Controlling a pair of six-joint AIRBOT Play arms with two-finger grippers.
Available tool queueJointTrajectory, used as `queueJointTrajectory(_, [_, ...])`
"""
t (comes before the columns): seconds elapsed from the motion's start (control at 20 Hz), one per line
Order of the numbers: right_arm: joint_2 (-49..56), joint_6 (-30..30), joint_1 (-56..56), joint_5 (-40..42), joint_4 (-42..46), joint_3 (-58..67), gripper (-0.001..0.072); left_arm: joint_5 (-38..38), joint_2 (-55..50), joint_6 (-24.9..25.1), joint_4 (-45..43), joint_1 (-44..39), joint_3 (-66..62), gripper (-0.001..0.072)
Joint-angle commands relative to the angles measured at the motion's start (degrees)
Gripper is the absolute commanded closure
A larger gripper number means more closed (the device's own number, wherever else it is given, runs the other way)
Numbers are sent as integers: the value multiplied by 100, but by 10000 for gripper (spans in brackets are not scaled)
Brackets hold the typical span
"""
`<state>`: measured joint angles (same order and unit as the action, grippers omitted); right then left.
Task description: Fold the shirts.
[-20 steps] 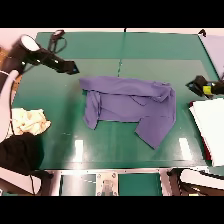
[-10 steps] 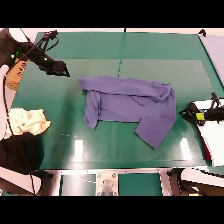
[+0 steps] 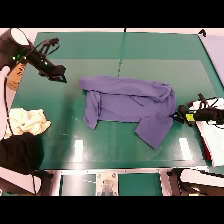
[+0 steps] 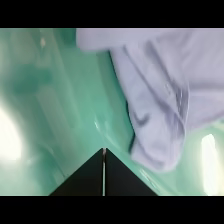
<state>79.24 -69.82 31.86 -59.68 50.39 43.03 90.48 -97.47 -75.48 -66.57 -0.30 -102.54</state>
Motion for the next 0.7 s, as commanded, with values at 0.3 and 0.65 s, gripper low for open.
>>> queueJointTrajectory(0.3, [15, 2, -114, 229, -85, 94, 693, -1412, 1657, -466, -780, -1043, 3187, 679])
queueJointTrajectory(0.65, [15, -22, -114, 245, -94, 94, 693, -3517, 2031, -1012, -789, -2933, 5090, 40])
